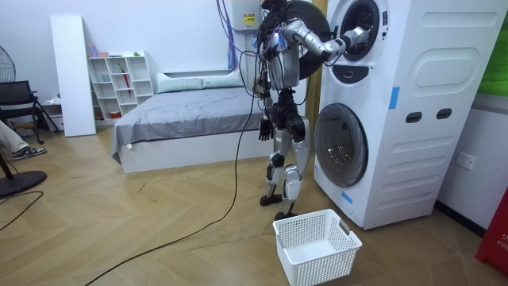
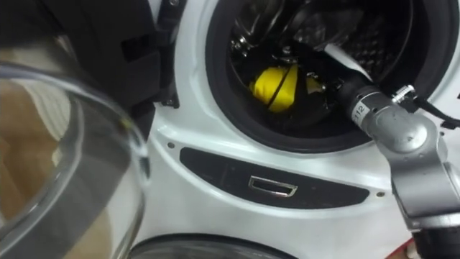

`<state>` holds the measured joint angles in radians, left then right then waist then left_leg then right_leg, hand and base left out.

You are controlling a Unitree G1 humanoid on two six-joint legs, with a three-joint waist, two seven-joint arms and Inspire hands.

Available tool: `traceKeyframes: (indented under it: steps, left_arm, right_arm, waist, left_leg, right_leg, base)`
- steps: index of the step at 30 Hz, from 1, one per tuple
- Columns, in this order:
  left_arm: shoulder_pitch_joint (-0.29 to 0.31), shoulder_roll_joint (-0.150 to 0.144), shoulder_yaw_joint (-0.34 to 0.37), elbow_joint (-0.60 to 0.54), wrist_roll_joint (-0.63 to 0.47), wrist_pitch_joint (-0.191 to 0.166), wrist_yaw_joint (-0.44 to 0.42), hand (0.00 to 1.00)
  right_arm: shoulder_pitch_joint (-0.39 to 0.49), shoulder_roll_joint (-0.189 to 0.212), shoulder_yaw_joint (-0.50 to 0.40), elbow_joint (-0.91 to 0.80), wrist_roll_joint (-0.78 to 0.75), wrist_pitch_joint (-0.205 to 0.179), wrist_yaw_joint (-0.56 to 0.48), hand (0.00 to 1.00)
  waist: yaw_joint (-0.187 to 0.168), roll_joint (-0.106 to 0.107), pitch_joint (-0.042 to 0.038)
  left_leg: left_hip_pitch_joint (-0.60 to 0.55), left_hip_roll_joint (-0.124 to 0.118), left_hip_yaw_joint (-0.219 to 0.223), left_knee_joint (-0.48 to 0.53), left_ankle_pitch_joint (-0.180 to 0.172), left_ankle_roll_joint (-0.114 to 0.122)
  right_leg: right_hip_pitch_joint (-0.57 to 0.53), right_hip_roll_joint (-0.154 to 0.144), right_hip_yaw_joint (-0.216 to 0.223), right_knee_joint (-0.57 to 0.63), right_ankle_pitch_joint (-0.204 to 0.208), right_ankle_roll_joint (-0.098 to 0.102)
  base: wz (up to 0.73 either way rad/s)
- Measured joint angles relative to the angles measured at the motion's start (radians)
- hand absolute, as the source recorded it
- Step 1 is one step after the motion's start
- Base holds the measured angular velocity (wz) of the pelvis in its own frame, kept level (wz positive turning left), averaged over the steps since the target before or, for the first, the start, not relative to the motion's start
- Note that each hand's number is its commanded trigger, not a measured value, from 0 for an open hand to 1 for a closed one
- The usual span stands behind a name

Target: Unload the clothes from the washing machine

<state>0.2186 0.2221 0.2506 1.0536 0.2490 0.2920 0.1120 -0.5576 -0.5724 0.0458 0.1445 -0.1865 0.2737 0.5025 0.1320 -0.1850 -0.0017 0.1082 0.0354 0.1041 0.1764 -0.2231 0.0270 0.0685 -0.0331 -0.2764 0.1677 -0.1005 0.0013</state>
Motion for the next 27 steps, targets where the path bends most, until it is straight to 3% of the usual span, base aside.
traceKeyframes:
  steps: [2,6,10,14,27]
  left_arm:
    - [-0.022,0.008,-0.001,0.024,-0.001,0.008,-0.009,0.0]
    - [-0.046,0.021,-0.02,0.035,0.007,0.03,-0.032,0.0]
    - [-0.054,0.041,-0.036,0.036,0.005,0.051,-0.046,0.0]
    - [-0.061,0.046,-0.052,0.036,-0.008,0.052,-0.05,0.0]
    - [-0.087,0.057,-0.115,0.025,-0.021,0.026,-0.037,0.0]
  right_arm:
    - [-0.017,-0.017,0.013,0.039,-0.003,0.017,0.059,1.0]
    - [-0.052,-0.024,0.019,0.098,-0.03,0.073,0.162,1.0]
    - [-0.067,-0.024,0.021,0.098,-0.068,0.097,0.192,1.0]
    - [-0.074,-0.028,0.031,0.067,-0.153,0.097,0.194,1.0]
    - [-0.054,-0.03,0.043,0.007,-0.187,0.086,0.129,1.0]
  waist:
    - [0.014,-0.007,0.0036]
    - [0.043,-0.019,0.008]
    - [0.055,-0.022,0.0097]
    - [0.067,-0.023,0.0093]
    - [0.066,-0.03,0.007]
  left_leg:
    - [0.013,0.001,-0.002,-0.001,0.0,0.0]
    - [0.025,0.0,-0.001,-0.001,-0.001,-0.001]
    - [0.02,0.001,-0.001,0.005,-0.001,-0.002]
    - [0.016,0.004,-0.004,0.004,0.0,-0.005]
    - [0.021,0.005,0.003,0.008,0.0,-0.005]
  right_leg:
    - [0.016,0.001,-0.003,-0.002,0.0,0.0]
    - [0.028,0.0,0.001,-0.001,0.0,0.0]
    - [0.023,0.001,0.001,-0.002,0.0,0.0]
    - [0.02,0.003,-0.001,0.001,0.0,0.0]
    - [0.018,0.005,0.007,-0.001,0.001,-0.001]
  base:
    - [0.02]
    - [0.0]
    - [0.0]
    - [0.01]
    - [-0.01]
